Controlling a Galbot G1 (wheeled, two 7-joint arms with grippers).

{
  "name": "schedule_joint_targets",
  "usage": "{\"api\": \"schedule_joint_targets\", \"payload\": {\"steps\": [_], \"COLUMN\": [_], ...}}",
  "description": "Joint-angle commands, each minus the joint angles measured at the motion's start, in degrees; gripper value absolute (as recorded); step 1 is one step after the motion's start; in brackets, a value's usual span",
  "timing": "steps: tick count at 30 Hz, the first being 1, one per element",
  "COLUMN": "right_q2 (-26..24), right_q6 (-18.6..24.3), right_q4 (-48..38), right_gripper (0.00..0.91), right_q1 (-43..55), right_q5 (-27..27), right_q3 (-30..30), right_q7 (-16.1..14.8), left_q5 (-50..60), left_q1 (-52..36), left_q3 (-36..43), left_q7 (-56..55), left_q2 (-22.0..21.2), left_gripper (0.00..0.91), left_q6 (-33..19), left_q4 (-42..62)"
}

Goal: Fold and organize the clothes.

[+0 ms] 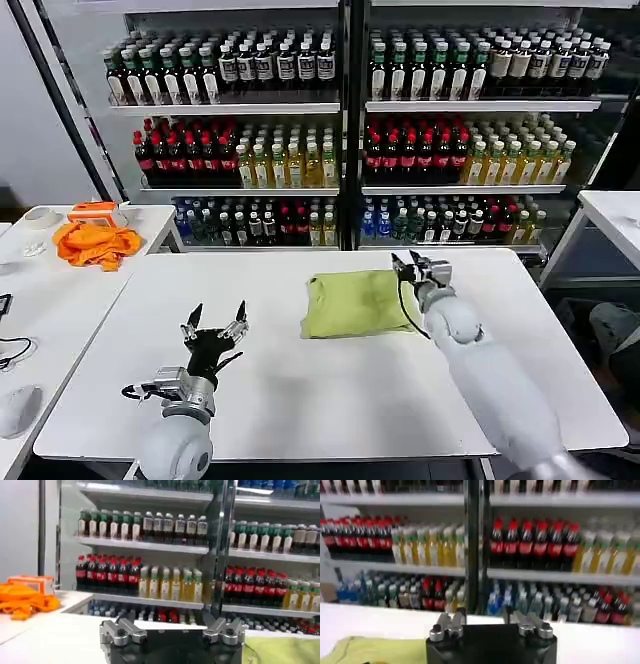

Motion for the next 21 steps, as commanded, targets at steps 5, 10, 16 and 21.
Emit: {"api": "schedule_joint_targets", "payload": {"steps": [5, 10, 16, 21], "right_q2": [-4.13, -2.36, -1.72, -1.22], "right_q6": [11.41, 13.34, 13.29, 13.53], "right_q4": [35.31, 38.24, 37.45, 36.74], "right_gripper": [0.907, 0.907, 0.907, 0.907], "right_q1": [-40.29, -47.12, -50.31, -51.66], "right_q5": [-12.86, -13.43, -13.52, -14.21], "right_q3": [20.48, 23.34, 25.25, 25.3], "right_q7": [2.93, 2.99, 2.78, 2.09], "left_q5": [8.21, 8.95, 10.77, 11.68], "left_q1": [1.23, 1.23, 2.41, 3.5], "left_q3": [0.69, 0.81, 0.47, -0.17], "left_q7": [1.23, 1.57, 2.38, 3.22], "left_q2": [-0.01, -0.04, -0.75, -1.25], "left_gripper": [0.907, 0.907, 0.907, 0.907], "left_q6": [-1.37, -0.59, -0.4, 0.41], "left_q4": [-0.56, -0.16, -0.4, -0.72]}}
